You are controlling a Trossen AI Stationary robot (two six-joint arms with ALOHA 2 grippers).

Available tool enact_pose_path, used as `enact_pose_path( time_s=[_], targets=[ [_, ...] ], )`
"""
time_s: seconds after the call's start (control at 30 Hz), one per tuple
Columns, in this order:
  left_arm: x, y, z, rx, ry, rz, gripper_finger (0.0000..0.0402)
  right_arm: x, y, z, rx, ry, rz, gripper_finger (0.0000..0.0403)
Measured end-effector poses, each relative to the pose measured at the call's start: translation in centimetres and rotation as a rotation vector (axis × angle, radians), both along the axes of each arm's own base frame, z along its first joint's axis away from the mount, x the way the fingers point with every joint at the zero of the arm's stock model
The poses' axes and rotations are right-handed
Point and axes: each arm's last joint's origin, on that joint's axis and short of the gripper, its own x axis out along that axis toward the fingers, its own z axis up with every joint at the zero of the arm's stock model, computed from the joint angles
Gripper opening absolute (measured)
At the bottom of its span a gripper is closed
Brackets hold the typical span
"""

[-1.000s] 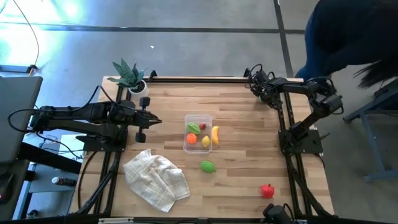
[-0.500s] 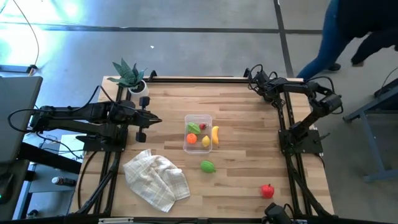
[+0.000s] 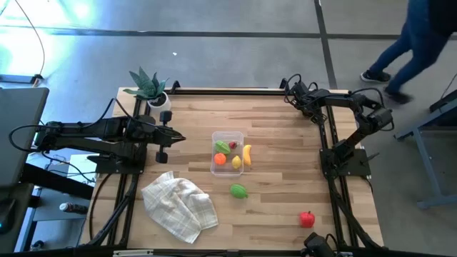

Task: Pick and placing Produce into tupperware
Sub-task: Put the green watermelon into the transparent bin

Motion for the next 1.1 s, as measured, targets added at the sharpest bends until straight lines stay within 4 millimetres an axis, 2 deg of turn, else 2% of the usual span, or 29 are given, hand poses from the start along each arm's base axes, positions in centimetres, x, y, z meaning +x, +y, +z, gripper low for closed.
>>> enact_pose_path(
  time_s=[0.3, 0.63, 1.1],
  targets=[
    [0.00, 0.00, -0.01, 0.000, 0.000, 0.000, 0.0003, 0.03, -0.01, 0.04, 0.000, -0.004, 0.001, 0.0309],
    [0.00, 0.00, 0.00, 0.000, 0.000, 0.000, 0.0003, -0.05, 0.13, 0.03, 0.015, 0.001, -0.001, 0.0275],
    [0.00, 0.00, -0.01, 0.000, 0.000, 0.000, 0.0003, 0.06, 0.13, 0.04, 0.020, -0.012, 0.009, 0.0271]
  ],
)
